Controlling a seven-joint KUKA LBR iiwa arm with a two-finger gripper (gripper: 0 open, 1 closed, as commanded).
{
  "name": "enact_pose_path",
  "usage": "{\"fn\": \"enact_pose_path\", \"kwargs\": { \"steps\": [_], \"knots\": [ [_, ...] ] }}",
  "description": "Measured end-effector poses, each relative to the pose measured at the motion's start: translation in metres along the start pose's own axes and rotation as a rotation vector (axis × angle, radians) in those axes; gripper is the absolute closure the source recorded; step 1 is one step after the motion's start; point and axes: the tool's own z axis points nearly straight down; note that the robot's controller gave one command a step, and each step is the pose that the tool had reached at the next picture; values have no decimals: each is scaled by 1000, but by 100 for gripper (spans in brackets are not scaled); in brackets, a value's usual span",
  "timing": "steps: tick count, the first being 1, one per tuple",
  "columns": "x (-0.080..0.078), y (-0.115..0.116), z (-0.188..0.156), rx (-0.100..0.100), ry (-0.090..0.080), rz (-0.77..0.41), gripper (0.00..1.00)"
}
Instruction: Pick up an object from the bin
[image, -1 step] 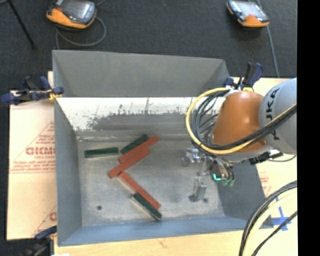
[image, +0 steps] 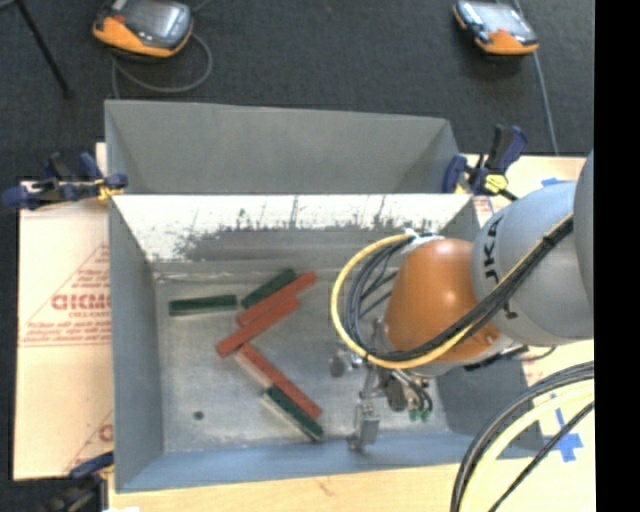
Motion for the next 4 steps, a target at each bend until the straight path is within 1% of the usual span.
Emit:
{"fn": "enact_pose_path", "kwargs": {
  "steps": [1, 2, 3, 4],
  "knots": [
    [-10, 50, 26, 1, -18, -36, 0],
    [-7, 49, 28, 2, -8, -39, 100],
    [-23, 99, 27, -2, -7, 273, 100],
    [-16, 125, 28, 0, -5, 252, 100]
  ]
}}
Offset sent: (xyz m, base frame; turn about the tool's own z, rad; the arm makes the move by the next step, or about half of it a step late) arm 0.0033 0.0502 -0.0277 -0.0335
